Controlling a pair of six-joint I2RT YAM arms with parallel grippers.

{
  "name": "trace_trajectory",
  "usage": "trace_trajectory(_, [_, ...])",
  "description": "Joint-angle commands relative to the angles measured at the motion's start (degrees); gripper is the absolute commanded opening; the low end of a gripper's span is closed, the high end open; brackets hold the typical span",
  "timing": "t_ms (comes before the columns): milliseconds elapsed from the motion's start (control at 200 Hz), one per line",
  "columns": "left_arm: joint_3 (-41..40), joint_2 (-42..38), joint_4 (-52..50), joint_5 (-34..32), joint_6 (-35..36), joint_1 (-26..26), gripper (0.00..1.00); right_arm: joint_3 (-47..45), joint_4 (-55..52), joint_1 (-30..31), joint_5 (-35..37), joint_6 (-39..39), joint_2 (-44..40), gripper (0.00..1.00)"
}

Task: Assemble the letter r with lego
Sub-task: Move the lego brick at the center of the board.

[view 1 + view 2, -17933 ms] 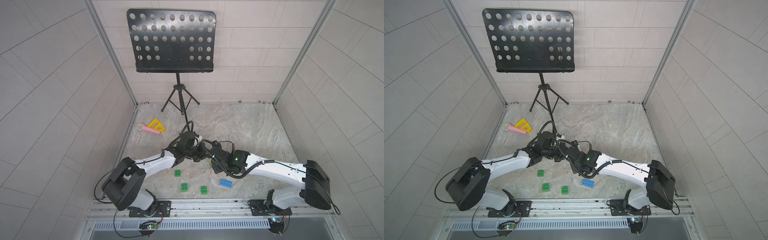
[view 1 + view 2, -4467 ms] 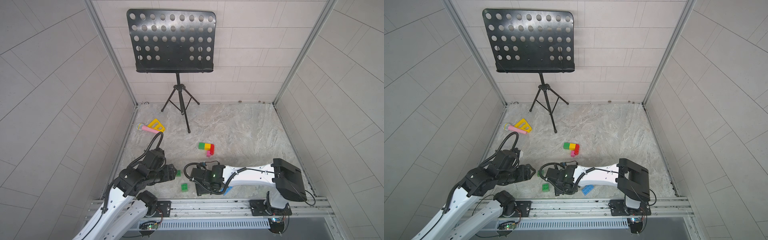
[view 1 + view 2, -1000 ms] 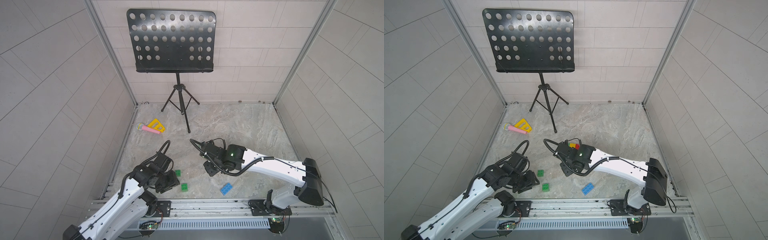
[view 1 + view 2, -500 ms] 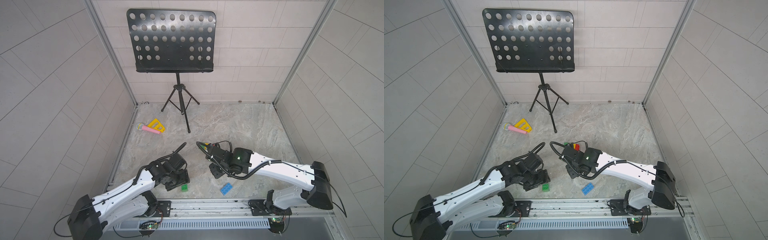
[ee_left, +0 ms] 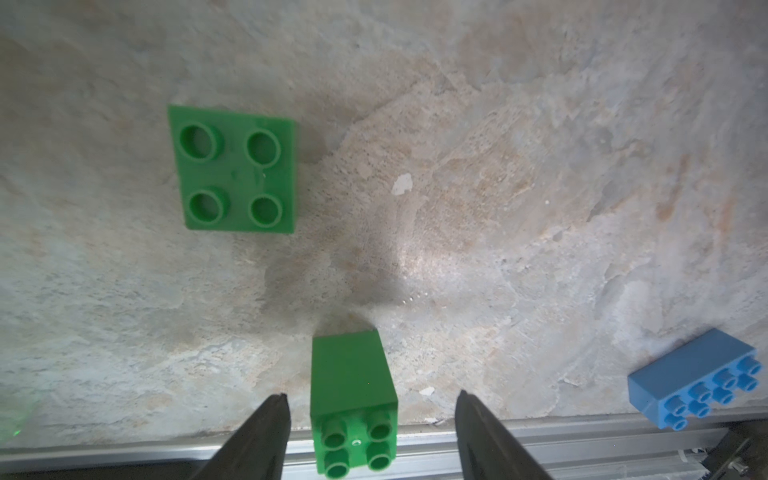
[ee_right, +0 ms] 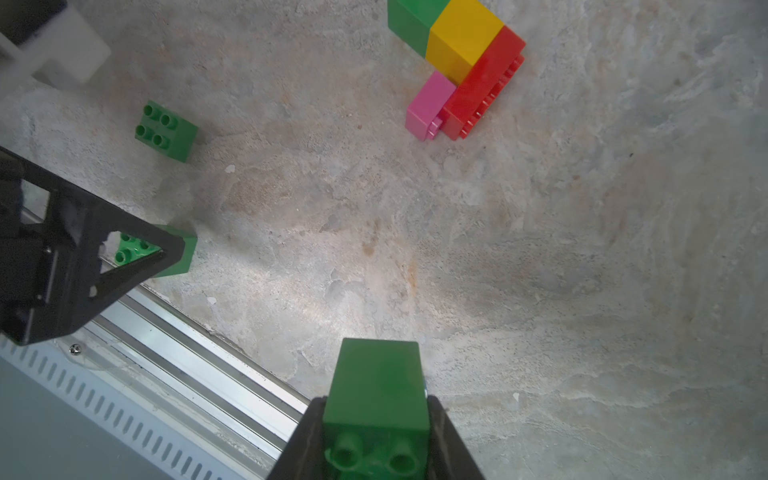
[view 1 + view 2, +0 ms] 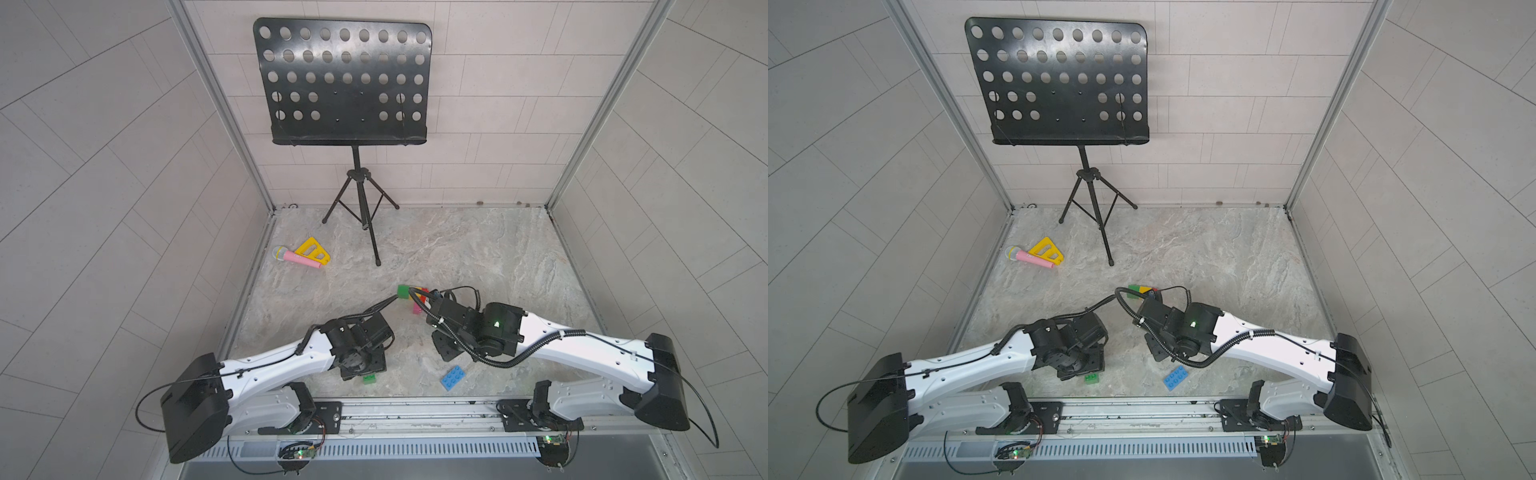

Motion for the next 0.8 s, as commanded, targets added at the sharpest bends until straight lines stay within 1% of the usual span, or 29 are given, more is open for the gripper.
trace_trajectory(0, [-1.33, -0.55, 0.62, -2.29, -2.03, -0.3, 0.67, -1.85, -1.39, -0.36, 3.14, 2.55, -3.07, 0.0])
trace_trajectory(305, [-1.33, 4.35, 3.29, -1.76, -2.33, -2.38, 0.65, -4.78, -1.68, -1.83, 3.7, 4.28, -6.85, 0.0])
trace_trajectory(555, [-1.86, 6.05, 4.65, -1.98, -2.26, -2.66, 0.51, -5.04, -2.65, -2.39, 3.82, 4.05, -7.64, 0.0])
trace_trajectory(655, [-1.7, 6.93, 4.6, -2.28, -1.95, -2.63, 0.49, -5.22, -2.83, -2.73, 3.8, 3.98, -7.99, 0.0])
trace_trajectory(791, [-1.2, 8.67, 4.59, -2.67, -1.34, -3.23, 0.42, -5.44, -3.05, -3.25, 3.79, 3.81, -8.33, 0.0])
